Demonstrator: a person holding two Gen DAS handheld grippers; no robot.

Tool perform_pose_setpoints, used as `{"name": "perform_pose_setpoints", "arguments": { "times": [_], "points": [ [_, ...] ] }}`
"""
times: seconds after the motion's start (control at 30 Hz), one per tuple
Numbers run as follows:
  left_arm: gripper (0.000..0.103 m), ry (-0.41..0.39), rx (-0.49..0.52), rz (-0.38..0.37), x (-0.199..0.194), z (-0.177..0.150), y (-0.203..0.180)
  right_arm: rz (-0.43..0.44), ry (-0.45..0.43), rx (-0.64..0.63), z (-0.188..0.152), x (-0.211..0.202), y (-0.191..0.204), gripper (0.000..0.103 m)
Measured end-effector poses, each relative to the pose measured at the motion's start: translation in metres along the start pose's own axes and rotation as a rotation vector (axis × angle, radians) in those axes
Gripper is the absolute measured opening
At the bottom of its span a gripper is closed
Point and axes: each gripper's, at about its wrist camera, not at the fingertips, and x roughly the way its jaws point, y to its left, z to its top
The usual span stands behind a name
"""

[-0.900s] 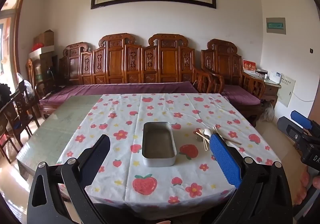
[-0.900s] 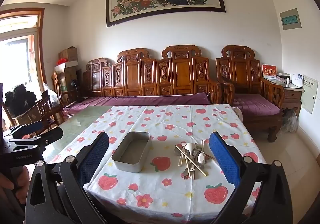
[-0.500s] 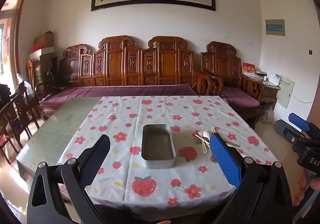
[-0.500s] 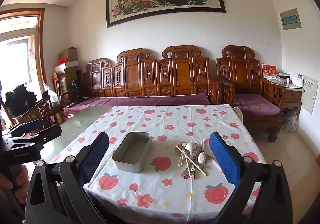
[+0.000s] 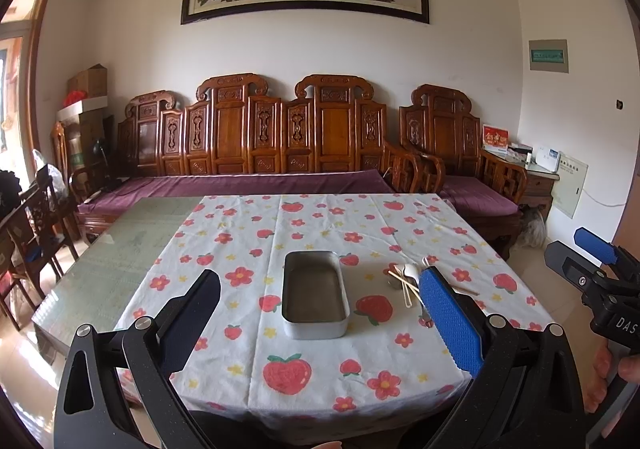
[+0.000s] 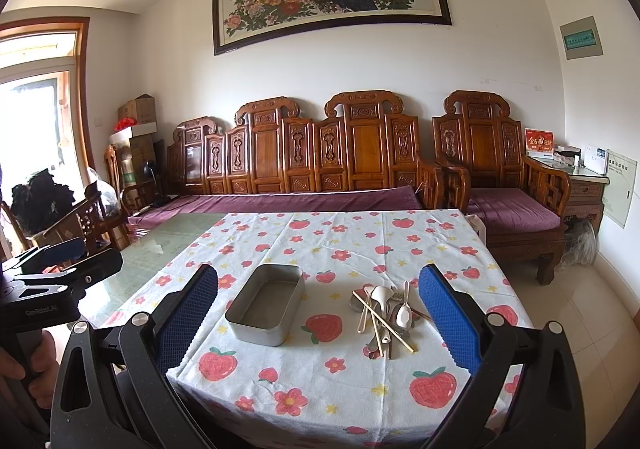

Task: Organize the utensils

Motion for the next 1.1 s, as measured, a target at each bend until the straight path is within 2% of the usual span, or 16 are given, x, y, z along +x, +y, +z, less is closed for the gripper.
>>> {"name": "perform_pose_setpoints", "arguments": {
  "times": [1.1],
  "points": [
    [0.097, -0.002, 0.005, -0.001, -0.004, 0.009, -0.003, -0.003, -0.007, 0.003, 0.001, -0.002, 0.000, 0.101]
  ]
}}
